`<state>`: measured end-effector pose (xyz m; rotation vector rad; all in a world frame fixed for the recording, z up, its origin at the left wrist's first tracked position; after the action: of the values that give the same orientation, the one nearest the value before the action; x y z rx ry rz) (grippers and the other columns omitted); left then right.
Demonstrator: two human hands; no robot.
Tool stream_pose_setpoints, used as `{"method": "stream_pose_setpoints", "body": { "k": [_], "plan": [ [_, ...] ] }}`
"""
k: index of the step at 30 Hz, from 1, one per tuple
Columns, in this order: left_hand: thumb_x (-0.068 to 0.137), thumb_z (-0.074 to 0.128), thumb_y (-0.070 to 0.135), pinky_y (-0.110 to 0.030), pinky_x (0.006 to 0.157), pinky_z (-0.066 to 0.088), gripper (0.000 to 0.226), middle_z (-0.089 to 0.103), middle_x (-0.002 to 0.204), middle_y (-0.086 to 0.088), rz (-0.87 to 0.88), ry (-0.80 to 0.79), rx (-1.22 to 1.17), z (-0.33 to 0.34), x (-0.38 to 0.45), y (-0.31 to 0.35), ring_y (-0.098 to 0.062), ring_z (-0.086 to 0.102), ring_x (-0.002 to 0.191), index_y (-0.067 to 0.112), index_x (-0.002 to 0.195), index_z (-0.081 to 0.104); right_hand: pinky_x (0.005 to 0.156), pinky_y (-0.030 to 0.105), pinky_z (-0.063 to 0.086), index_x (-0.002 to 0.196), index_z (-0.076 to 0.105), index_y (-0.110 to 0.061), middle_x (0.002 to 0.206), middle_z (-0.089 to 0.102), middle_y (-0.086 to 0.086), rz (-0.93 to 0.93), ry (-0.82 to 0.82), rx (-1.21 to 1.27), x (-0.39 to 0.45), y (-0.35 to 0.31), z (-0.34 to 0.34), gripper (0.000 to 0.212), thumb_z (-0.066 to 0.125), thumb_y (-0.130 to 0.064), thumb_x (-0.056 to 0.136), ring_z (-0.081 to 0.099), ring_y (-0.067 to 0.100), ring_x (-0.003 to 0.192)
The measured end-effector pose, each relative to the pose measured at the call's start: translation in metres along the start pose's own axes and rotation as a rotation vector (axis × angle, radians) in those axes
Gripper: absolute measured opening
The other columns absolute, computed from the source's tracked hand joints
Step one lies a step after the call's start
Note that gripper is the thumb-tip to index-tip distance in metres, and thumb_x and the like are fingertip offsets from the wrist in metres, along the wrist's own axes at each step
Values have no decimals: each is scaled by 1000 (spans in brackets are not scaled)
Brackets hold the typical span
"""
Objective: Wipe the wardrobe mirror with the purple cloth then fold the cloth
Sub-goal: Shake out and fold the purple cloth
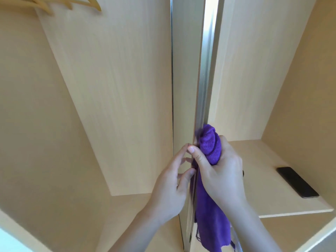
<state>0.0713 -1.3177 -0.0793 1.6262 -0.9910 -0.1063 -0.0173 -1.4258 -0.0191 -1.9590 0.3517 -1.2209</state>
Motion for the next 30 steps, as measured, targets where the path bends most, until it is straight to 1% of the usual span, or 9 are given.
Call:
{"method": "stream_pose_setpoints", "body": {
  "k": [5,8,13,17,20,22,24,27,30],
  "plan": [
    [107,45,22,-40,110,45,53,45,153,20,-43,-31,79,1,13,-6,-6,50,135,34,157,30,65,4,40,91,55,-34,77,64,-13,-16,-63,64,1,16,12,18,68,-47,89,62,5,77],
    [108,42,25,-38,113,42,53,41,156,22,-51,-38,130,-1,19,-8,2,46,137,36,157,27,68,5,41,98,61,-23,82,65,-9,-7,-96,96,-4,27,18,26,69,-47,93,62,7,81],
    [108,38,38,-39,112,43,52,44,154,22,-66,-39,184,-1,25,-9,3,49,133,36,158,25,69,5,41,98,56,-28,83,61,-14,26,-106,151,-15,31,19,23,60,-50,92,61,5,83],
    [108,40,32,-44,107,47,54,61,140,10,-93,-25,171,-5,32,-15,-10,60,125,42,158,22,73,9,44,99,57,-36,88,63,-15,99,-151,249,-27,28,22,18,57,-52,91,63,8,88],
    [106,51,19,-33,106,48,63,62,141,1,-143,-30,135,-3,33,-22,-13,62,122,46,156,25,78,13,48,106,60,-38,96,67,-10,135,-216,311,-38,20,26,17,58,-49,93,65,11,95],
    [102,56,8,-17,100,45,66,57,146,2,-181,-4,44,-1,30,-22,-5,58,125,40,155,33,81,11,48,109,62,-38,100,70,-8,160,-249,396,-45,13,27,14,58,-40,96,66,11,99],
    [100,56,2,-13,95,46,54,60,142,4,-253,45,-133,-4,22,-26,-5,59,125,25,148,47,84,10,48,116,66,-29,105,73,-5,187,-266,500,-50,7,26,20,57,-32,98,68,10,103],
    [106,48,23,-16,83,52,28,74,120,6,-386,51,-348,-7,-8,-34,-8,68,111,21,127,67,80,15,54,120,71,-17,108,77,5,310,-265,725,-57,6,26,30,56,-28,97,73,15,99],
    [102,45,40,-23,81,54,35,74,121,2,-599,5,-596,-4,-47,-49,-13,69,110,22,120,69,68,32,62,121,73,-19,109,77,12,501,-292,885,-69,9,39,35,62,-31,90,76,26,96]
  ]
}}
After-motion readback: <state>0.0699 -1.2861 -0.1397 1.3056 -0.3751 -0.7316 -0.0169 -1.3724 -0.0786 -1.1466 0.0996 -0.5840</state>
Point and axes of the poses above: each hand's wrist, its own x-axis towards the middle knuckle, its own z-axis out of the palm, y = z × x, the point moved 7 cm from there along x, towards the middle knuckle
